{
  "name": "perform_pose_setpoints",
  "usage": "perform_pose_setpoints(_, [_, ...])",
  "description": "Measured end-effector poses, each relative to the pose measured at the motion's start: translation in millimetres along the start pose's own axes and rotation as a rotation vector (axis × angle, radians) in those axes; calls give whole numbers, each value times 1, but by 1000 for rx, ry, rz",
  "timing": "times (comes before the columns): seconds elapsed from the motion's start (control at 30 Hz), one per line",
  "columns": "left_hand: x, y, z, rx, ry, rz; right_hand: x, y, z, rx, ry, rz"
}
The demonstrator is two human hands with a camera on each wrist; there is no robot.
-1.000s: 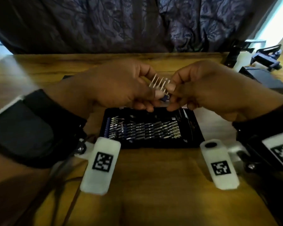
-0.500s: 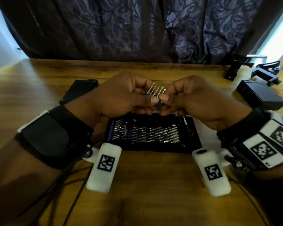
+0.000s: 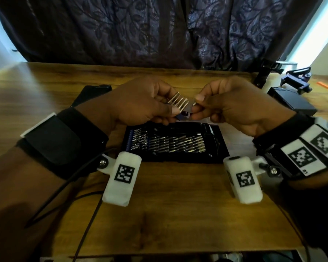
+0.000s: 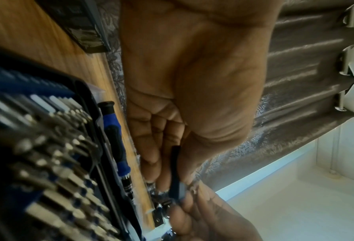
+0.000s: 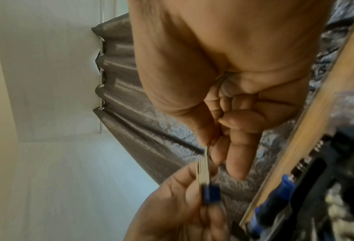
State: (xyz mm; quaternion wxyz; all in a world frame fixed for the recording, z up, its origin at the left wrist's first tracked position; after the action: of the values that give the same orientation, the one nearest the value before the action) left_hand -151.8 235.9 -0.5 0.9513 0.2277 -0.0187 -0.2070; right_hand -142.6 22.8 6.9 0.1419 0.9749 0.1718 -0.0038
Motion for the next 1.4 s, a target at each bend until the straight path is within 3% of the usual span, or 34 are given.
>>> perform_pose_setpoints(0.2, [1,2,0,2,7,48,4,9,5,212,-40,-13])
perform_pose_setpoints(0.4, [-4,-9,5,66,-67,-19,5,9,4,184,-191,-69])
perform_pose_setpoints(0.53, [-6,-17,6,166,-85,-88,-2,10,2,76,-196,-198])
perform_pose_setpoints(0.77, [-14,-21,12,279,-60,-183,-9,7,3,-331,-29,-240])
perform_pose_setpoints(0.9, [-12,-27,13,283,-32,-228,-11,10,1,-353,-72,-264])
perform_pose_setpoints(1.0, [-12,-28,13,423,-18,-220,-11,16,0,-443,-101,-270])
perform_pose_setpoints(1.2, [-14,-27,14,613,82,-240,-9,42,1,-579,-148,-169])
perform_pose_setpoints(1.4, [-13,-26,14,603,109,-217,-3,42,9,-579,-245,-303])
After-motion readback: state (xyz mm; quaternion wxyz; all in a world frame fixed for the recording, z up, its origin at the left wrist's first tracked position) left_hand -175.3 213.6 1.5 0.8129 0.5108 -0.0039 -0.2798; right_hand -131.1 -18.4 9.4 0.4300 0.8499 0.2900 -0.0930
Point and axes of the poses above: each hand's wrist, its own x-axis towards the middle knuckle, its own y-axis out of the back of the hand, z = x × y, the point moved 1 cm from there along x, towards the middle knuckle, and after that the axes turned 2 degrees about y, right-handed, at the moved point
